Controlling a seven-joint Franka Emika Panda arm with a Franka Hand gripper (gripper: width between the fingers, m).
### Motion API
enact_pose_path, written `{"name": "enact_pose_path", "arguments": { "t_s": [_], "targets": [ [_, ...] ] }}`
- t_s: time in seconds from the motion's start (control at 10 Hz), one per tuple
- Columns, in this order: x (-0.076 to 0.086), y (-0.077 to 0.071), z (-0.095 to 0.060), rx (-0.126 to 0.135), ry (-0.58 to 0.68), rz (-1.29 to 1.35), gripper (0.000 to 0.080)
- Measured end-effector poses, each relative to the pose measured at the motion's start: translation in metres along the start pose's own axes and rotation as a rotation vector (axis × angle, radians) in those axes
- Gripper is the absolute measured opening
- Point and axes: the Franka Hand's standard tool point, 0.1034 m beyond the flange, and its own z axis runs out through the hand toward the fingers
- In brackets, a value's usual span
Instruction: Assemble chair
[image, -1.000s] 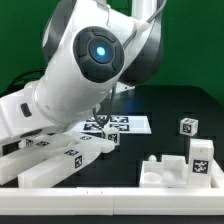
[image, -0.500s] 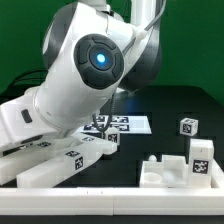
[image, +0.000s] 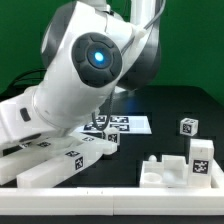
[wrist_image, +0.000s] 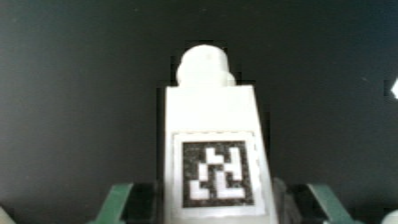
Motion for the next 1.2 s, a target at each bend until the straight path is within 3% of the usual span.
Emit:
{"name": "enact_pose_path", "arguments": {
  "t_s": [0.2,0.4,0.7,0.8,0.9,1.0,1.1,1.2],
  "targets": [
    [-0.016,-0.006,-0.022,0.016,-0.005,0.014,0.0281],
    [-0.032,-0.016,-0.063,0.036,0.112,0.048,0.0281],
    [-0.023,-0.05,-0.12,0.068,0.278,0.141,0.0282],
    [-0.02,-0.049,-0.135,0.041,0.328,0.13,0.0282],
    [-0.018,-0.037,-0.129,-0.011,0.433,0.09,0.0282],
    [-0.023,-0.039,-0.122,-0.004,0.453,0.104,0.0284],
    [-0.019,-0.034,-0.128,-0.026,0.527,0.095,0.0284],
    [-0.016,-0.035,-0.128,-0.015,0.6,0.124,0.0284]
  ]
}}
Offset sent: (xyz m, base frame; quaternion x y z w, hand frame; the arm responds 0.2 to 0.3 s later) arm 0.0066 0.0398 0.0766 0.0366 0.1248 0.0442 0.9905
